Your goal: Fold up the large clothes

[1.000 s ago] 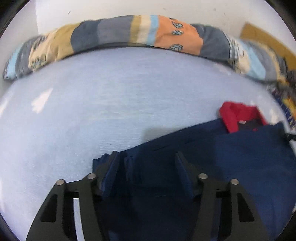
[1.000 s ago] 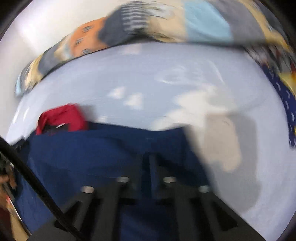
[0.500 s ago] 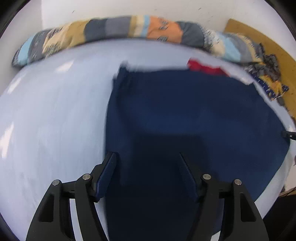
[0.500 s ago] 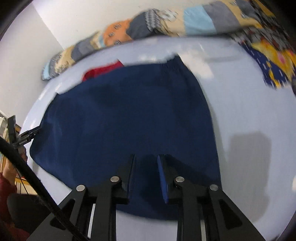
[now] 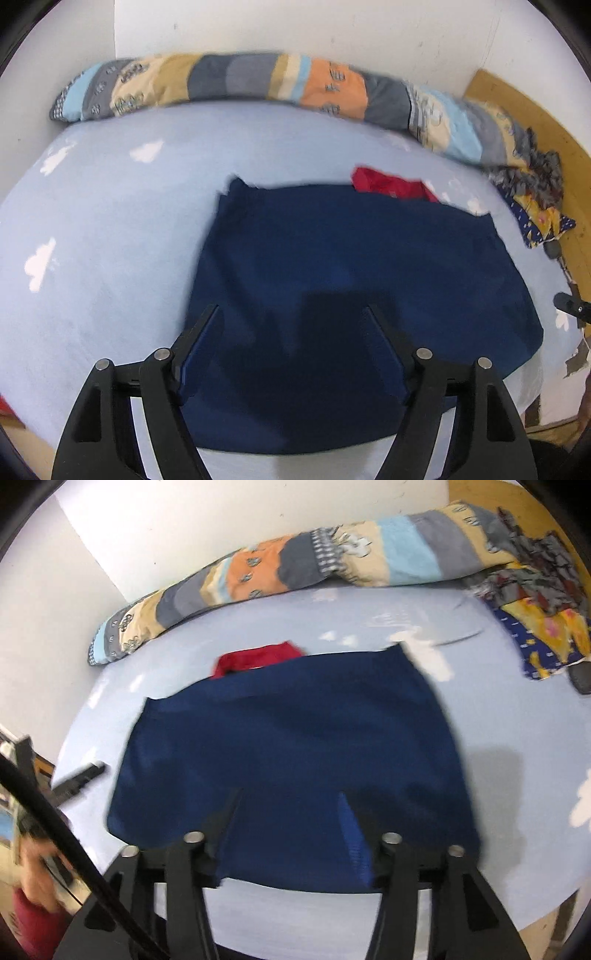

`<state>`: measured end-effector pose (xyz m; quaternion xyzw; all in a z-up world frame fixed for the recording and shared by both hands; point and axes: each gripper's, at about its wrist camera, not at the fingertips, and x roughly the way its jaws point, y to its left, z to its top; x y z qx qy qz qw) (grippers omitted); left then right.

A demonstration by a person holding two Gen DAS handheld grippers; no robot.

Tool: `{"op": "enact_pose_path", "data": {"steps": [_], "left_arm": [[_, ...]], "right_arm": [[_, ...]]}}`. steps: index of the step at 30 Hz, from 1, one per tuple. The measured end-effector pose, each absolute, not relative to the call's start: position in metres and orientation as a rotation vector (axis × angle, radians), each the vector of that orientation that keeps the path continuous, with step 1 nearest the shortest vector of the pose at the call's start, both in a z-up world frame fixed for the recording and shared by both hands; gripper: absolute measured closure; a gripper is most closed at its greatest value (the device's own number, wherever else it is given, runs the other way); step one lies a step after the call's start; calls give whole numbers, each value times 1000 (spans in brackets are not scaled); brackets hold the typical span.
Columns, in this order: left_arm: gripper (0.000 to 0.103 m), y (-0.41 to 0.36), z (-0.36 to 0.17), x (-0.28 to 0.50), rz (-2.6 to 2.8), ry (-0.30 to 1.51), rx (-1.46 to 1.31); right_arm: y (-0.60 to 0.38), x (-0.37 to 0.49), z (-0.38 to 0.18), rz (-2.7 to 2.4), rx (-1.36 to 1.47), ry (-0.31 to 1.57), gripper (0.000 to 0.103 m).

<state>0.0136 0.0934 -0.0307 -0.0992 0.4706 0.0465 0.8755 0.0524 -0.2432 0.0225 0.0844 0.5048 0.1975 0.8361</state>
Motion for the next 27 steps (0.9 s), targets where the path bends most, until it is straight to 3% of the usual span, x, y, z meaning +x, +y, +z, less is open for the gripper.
{"op": "enact_pose_path", "data": {"steps": [5, 9, 15, 20, 25, 27], "left_arm": [[27, 58, -78, 22, 73, 1109, -243], [25, 51, -112, 24, 65, 1189, -108], [21, 55, -103, 24, 57, 1131, -84], [21, 79, -99, 21, 128, 1092, -118], [19, 80, -110, 27, 144, 1109, -67], [19, 77, -105, 25, 144, 1084, -62]], "right_arm": [[-166, 60, -29, 387, 153, 1223, 41], [-145, 54, -86, 386, 6, 1330, 41], [-163, 59, -72, 456, 68, 1309, 41], [-240, 80, -34, 293, 147, 1133, 41], [-278, 101, -90, 228, 198, 1319, 42], [-288, 98, -85, 245, 227, 1301, 46]]}}
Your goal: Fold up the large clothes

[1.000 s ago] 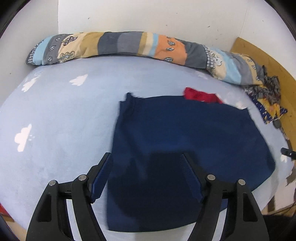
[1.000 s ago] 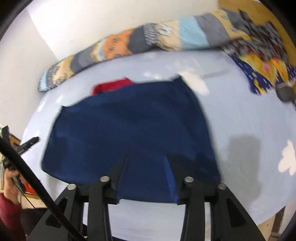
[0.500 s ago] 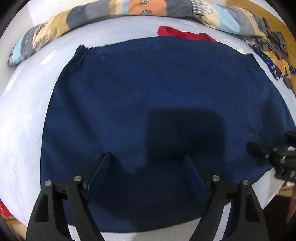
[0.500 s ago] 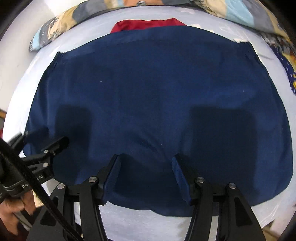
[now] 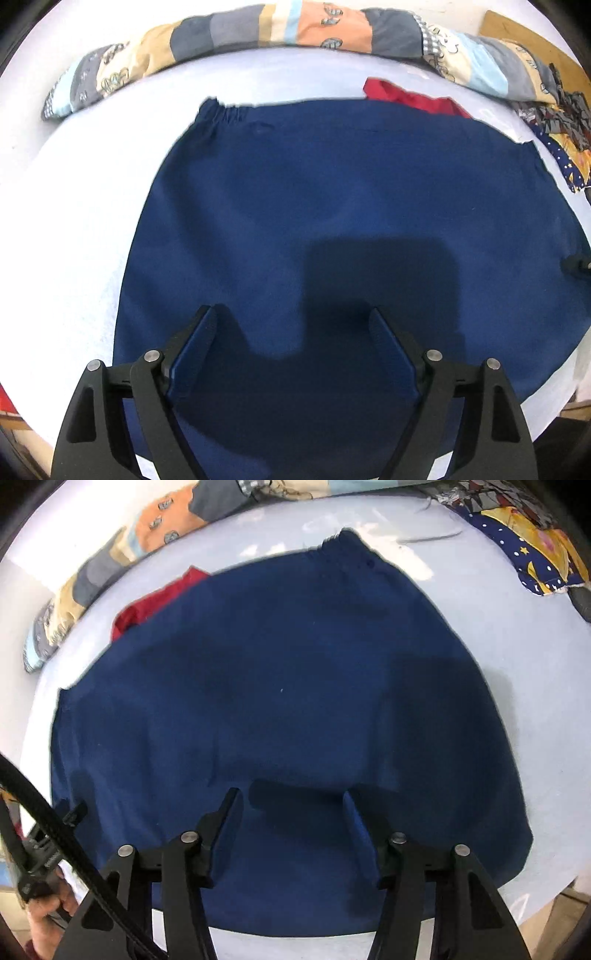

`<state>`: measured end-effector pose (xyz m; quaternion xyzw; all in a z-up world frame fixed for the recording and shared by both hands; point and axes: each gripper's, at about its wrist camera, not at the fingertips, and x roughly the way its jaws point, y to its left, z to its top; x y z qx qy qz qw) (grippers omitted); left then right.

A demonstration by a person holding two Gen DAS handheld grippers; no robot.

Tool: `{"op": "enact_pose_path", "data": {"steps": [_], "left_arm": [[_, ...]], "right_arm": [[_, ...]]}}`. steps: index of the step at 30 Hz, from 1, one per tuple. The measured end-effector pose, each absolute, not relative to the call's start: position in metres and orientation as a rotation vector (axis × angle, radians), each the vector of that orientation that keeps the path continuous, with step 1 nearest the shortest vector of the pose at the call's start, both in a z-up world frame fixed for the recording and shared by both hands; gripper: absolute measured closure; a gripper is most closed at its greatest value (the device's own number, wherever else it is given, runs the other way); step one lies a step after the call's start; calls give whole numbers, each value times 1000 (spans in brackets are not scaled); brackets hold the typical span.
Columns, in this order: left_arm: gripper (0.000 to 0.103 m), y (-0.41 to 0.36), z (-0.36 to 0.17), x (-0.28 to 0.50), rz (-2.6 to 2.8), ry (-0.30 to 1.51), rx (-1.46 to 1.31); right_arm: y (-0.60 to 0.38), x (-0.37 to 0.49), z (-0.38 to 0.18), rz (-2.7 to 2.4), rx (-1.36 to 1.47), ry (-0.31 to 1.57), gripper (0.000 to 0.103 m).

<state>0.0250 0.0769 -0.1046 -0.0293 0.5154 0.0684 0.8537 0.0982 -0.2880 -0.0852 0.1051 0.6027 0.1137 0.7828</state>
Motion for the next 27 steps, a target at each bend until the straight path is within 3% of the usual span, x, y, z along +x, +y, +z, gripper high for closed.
{"op": "enact_pose_path", "data": {"steps": [4, 5, 7, 9, 11, 13, 27], "left_arm": [[19, 70, -82, 17, 144, 995, -64], [19, 67, -75, 15, 142, 978, -75], [19, 64, -66, 11, 153, 963, -95], [19, 57, -60, 11, 167, 952, -113], [19, 55, -58, 12, 159, 947, -134], [19, 50, -61, 12, 133, 963, -155], [19, 54, -70, 16, 112, 1001, -160]], "right_arm": [[-319, 80, -23, 306, 281, 1016, 42], [-331, 73, -12, 280, 265, 917, 37], [-356, 66, -10, 205, 253, 806, 15], [-371, 71, -25, 212, 292, 836, 5], [-399, 85, -53, 154, 365, 1014, 5], [-428, 84, -68, 130, 456, 1053, 5], [-467, 77, -112, 243, 900, 1131, 7]]}}
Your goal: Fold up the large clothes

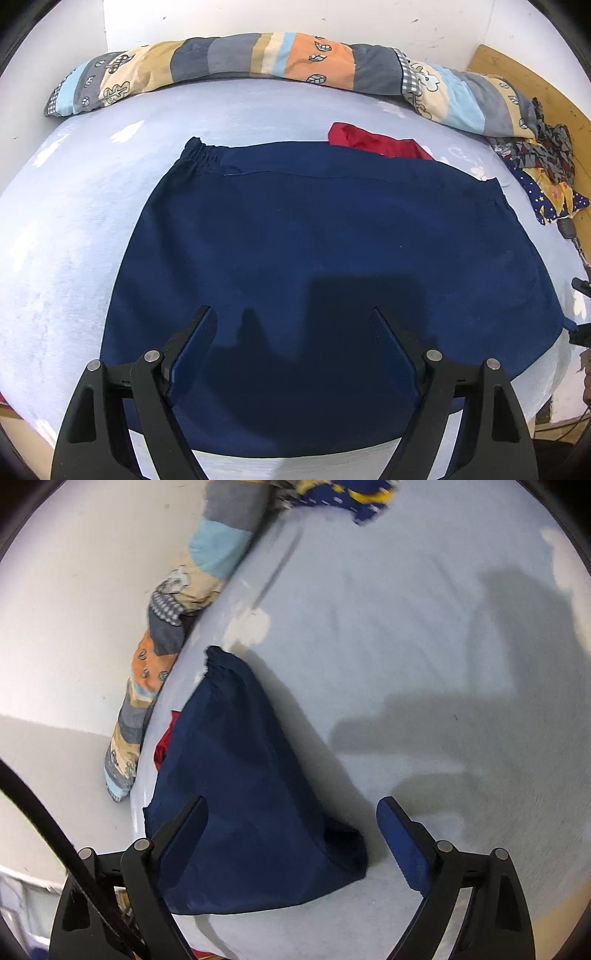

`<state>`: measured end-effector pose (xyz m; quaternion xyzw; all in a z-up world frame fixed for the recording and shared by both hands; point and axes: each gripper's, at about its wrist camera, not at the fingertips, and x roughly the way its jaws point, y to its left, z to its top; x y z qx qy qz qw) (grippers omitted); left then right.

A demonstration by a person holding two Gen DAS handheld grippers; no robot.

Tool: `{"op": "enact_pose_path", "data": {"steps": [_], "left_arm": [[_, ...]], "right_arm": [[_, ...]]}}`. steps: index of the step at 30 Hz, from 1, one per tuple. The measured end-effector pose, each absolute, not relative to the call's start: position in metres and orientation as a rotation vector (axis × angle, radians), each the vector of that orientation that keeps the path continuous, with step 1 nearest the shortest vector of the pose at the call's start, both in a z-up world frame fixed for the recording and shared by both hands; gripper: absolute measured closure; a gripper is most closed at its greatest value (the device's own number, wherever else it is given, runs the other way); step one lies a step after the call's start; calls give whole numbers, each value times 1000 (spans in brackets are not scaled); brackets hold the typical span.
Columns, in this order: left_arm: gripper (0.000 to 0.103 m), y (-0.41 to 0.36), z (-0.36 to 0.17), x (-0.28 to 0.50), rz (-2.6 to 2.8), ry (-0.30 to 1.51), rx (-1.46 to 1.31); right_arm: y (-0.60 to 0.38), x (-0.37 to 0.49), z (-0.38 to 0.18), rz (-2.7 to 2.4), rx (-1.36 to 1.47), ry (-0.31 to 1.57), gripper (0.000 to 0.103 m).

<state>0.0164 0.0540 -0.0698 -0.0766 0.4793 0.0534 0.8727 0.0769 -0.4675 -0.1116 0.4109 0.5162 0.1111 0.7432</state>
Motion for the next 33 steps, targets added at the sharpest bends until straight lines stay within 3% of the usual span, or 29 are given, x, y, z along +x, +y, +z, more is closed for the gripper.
{"op": "enact_pose_path", "data": {"steps": [14, 23, 33], "left_arm": [[19, 57, -71, 18, 120, 995, -158], [19, 51, -73, 25, 121, 997, -146], [19, 37, -67, 26, 128, 933, -9]], "right_arm": [[-440, 71, -139, 299, 914, 1254, 6], [-429, 105, -137, 416, 960, 1164, 7], [-383, 163, -127, 680, 718, 1189, 9]]}}
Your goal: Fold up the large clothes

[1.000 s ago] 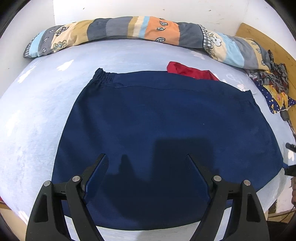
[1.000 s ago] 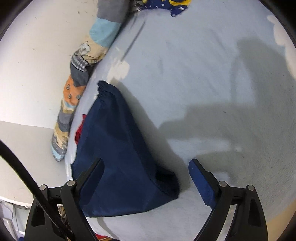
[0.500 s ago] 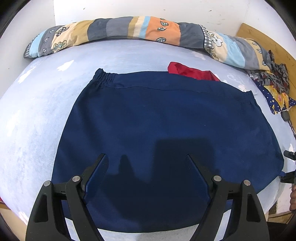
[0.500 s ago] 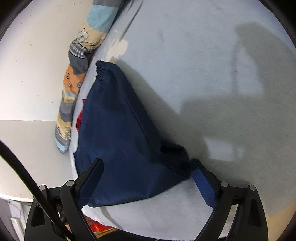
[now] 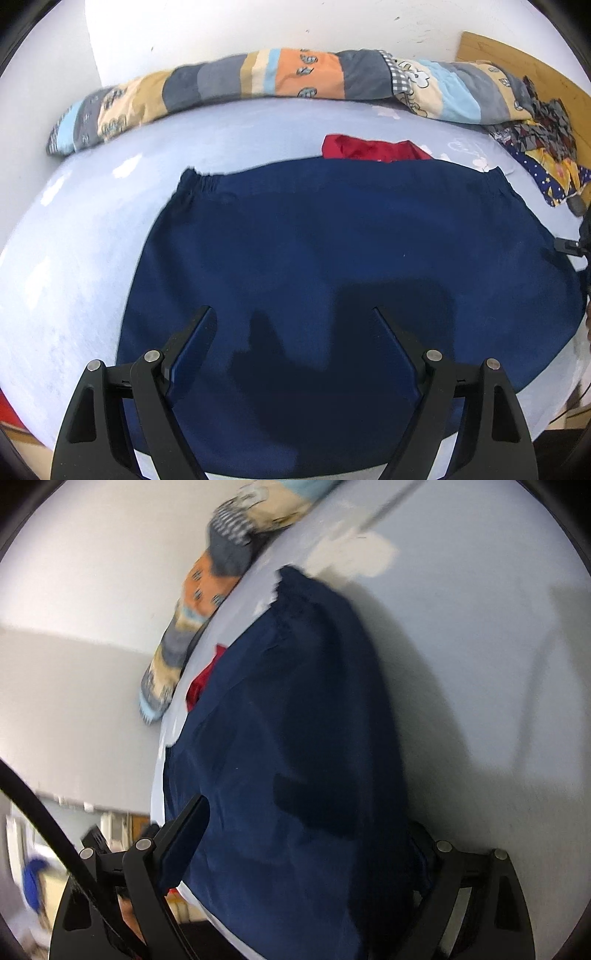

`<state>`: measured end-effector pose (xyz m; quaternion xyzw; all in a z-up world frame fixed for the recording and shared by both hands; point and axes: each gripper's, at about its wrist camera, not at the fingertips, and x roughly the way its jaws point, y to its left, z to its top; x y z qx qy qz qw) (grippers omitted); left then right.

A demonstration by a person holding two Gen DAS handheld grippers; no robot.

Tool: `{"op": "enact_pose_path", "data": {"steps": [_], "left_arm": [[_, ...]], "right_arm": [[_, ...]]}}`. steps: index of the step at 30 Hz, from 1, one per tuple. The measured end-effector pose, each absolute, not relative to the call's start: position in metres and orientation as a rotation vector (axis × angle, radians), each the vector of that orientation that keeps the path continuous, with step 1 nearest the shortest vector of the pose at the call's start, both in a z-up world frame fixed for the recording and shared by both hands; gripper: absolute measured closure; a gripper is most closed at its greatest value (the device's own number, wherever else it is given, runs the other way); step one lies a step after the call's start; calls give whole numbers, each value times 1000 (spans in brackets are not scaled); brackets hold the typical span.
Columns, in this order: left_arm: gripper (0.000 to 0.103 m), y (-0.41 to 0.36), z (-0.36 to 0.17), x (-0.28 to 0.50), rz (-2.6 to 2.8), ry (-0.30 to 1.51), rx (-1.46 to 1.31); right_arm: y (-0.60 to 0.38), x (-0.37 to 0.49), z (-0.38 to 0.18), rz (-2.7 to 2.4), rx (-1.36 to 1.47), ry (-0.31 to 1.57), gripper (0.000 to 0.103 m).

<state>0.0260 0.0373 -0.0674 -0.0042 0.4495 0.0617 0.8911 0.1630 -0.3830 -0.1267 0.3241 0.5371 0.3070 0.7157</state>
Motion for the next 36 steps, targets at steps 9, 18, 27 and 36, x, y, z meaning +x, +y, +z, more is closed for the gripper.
{"op": "enact_pose_path", "data": {"steps": [9, 18, 27, 36], "left_arm": [[19, 16, -51, 23, 127, 818, 106], [19, 14, -45, 19, 132, 784, 153], [19, 15, -44, 19, 140, 778, 154], [19, 17, -51, 20, 151, 803, 164]], "right_arm": [[-357, 167, -122, 707, 506, 1198, 18], [-345, 156, -115, 640, 383, 1147, 18], [-367, 161, -99, 527, 457, 1180, 76], [-365, 148, -59, 570, 623, 1081, 84]]}}
